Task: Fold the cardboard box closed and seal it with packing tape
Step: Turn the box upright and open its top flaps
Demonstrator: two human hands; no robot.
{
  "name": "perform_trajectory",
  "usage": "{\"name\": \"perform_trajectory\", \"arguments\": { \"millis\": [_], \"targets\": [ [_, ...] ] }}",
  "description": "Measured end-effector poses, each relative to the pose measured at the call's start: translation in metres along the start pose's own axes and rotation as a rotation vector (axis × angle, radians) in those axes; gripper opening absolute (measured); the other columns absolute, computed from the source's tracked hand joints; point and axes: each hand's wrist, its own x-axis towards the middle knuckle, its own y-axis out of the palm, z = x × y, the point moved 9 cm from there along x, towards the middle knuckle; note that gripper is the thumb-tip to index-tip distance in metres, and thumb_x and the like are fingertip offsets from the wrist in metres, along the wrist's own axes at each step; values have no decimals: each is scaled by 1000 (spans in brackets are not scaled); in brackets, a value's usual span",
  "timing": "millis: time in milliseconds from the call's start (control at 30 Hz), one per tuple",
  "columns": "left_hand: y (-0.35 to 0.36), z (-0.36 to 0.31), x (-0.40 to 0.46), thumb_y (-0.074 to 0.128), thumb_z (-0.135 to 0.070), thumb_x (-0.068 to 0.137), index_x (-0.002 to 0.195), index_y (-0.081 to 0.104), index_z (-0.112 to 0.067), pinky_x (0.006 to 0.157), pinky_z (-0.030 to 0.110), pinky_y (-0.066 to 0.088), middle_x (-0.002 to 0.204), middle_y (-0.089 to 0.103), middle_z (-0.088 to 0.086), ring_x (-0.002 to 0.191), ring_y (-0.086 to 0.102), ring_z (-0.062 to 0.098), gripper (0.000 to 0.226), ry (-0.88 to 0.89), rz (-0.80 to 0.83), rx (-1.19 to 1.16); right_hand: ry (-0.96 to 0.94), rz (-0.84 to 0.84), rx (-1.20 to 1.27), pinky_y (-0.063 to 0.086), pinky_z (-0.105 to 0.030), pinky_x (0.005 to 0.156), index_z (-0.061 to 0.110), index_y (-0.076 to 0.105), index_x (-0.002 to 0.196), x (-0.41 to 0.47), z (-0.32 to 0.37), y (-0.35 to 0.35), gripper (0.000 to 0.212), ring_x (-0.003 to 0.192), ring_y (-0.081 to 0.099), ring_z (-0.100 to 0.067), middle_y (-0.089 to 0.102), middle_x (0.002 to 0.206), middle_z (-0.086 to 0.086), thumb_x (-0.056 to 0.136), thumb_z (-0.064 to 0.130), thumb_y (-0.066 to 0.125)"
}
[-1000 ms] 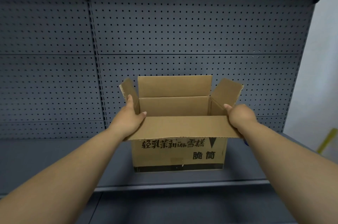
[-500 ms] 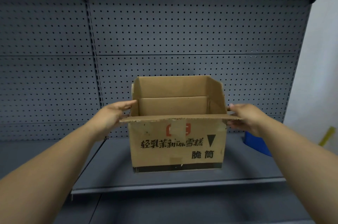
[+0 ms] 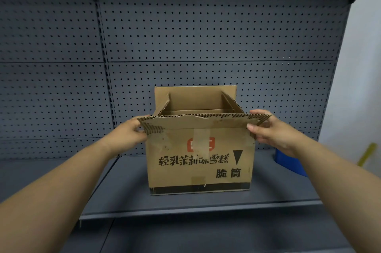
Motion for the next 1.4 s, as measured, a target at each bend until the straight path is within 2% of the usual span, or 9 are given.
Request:
{"name": "perform_trajectory", "arguments": {
  "millis": [333, 500, 633, 800, 933, 1067, 1200, 1267, 1400],
  "targets": [
    [1, 4, 5, 55, -19, 89, 114, 59, -30, 101, 38, 44, 117, 62, -11, 107, 58, 7, 28, -17, -1, 19, -32, -57, -224, 48, -33, 89, 29, 63, 101, 6, 1, -1, 30, 107, 55, -17, 61, 117, 5, 74, 33, 75],
    [5, 1, 6, 50, -6, 89, 98, 62, -33, 95, 31, 44, 110, 64, -6, 104, 58, 10, 30, -7, 1, 14, -46, -56, -251, 38, -46, 105, 42, 64, 91, 7, 2, 2, 33, 119, 49, -16, 56, 127, 14, 62, 48, 78],
    [6, 2, 8, 51, -7, 89, 100, 55, -35, 85, 24, 42, 104, 61, -14, 104, 55, 10, 31, -18, -5, 23, -75, -77, -161, 40, -43, 105, 47, 59, 95, 9, -1, -1, 24, 121, 50, -15, 48, 138, 14, 74, 46, 70],
    [2, 6, 10, 48, -29, 95, 112, 49, -42, 94, 36, 46, 116, 57, -16, 106, 55, 13, 21, 1, -152, 16, -100, -218, -182, 49, -45, 94, 28, 59, 114, 10, -2, -7, 27, 104, 60, -27, 63, 114, -5, 90, 39, 53],
    [0, 5, 9, 43, -27, 97, 132, 44, -37, 96, 37, 45, 124, 56, -13, 117, 52, 14, 37, 41, -340, -51, -133, -418, -335, 50, -42, 89, 34, 39, 139, 10, 3, -9, 48, 105, 58, -24, 62, 120, -4, 92, 43, 47],
    [1, 4, 11, 43, -26, 97, 146, 16, -42, 91, 26, 40, 142, 43, -12, 125, 46, 12, 58, 25, -451, -125, -99, -529, -372, 44, -36, 79, 42, 4, 147, 12, 5, -5, 68, 109, 55, -28, 56, 125, -9, 94, 40, 47],
    [6, 5, 13, 39, -28, 99, 148, 5, -38, 92, 28, 39, 150, 33, -5, 131, 42, 19, 60, -35, -507, -123, -60, -571, -408, 44, -36, 73, 37, 4, 148, 22, 4, 0, 63, 94, 56, -30, 58, 120, -15, 96, 39, 41],
    [10, 2, 12, 35, -28, 100, 148, 3, -36, 91, 29, 39, 148, 37, -2, 127, 45, 20, 59, -44, -536, -106, -75, -585, -386, 43, -37, 81, 33, 9, 149, 26, 3, 3, 60, 105, 54, -30, 55, 124, -15, 97, 37, 39],
    [19, 1, 12, 29, -28, 101, 148, -3, -33, 64, 24, 36, 145, 42, 4, 83, 49, 6, 57, -39, -563, -119, -93, -590, -289, 40, -41, 97, 33, 11, 149, 28, 1, 9, 56, 124, 45, -29, 44, 140, -10, 98, 35, 35]
  ]
}}
